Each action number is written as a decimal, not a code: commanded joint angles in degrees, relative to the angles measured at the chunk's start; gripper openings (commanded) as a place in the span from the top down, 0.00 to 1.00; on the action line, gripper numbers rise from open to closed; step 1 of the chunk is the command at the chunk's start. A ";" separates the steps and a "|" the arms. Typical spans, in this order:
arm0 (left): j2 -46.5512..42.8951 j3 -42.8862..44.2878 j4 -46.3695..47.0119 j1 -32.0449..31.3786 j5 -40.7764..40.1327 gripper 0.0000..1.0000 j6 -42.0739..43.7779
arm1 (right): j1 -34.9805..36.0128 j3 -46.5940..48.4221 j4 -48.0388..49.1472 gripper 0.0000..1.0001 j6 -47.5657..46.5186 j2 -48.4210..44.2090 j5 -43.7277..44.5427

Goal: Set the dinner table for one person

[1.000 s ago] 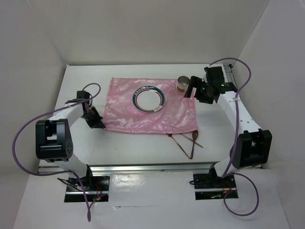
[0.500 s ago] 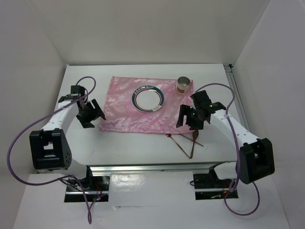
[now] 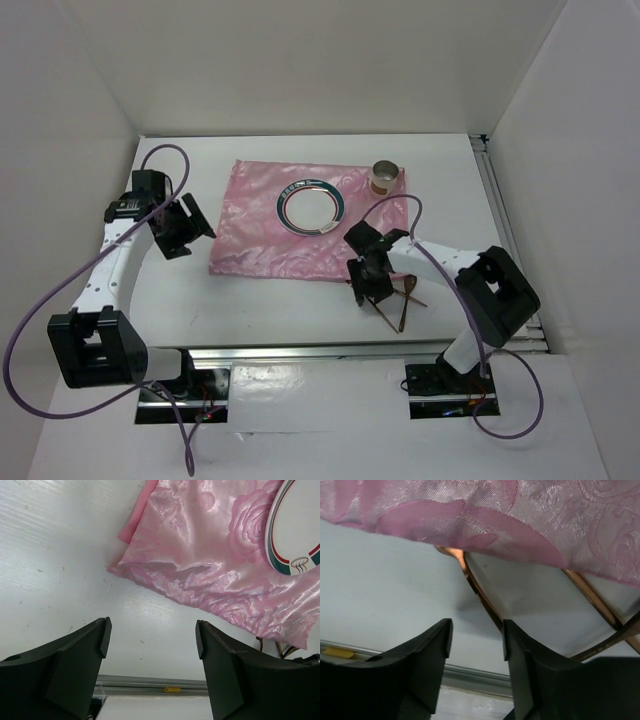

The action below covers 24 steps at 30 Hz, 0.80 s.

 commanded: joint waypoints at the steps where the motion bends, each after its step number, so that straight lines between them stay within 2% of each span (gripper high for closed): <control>1: -0.91 1.39 -0.99 0.24 0.70 0.14 0.99 | 0.91 0.16 3.46 0.46 -1.02 2.90 3.52; 4: -0.91 1.39 -0.99 0.24 1.23 0.14 0.99 | 1.96 0.16 4.70 0.53 -2.86 4.83 1.08; 8: -0.91 1.39 -0.99 0.24 1.24 0.14 0.99 | 5.12 3.40 3.30 0.80 -4.71 7.47 1.59; 12: -0.91 2.63 -1.51 0.24 1.24 0.14 0.99 | 7.42 6.31 1.44 1.00 -5.76 8.79 1.59; 24: -0.91 5.00 -2.04 0.24 2.29 0.14 0.47 | 12.15 18.25 -12.52 1.00 -14.28 7.74 -15.54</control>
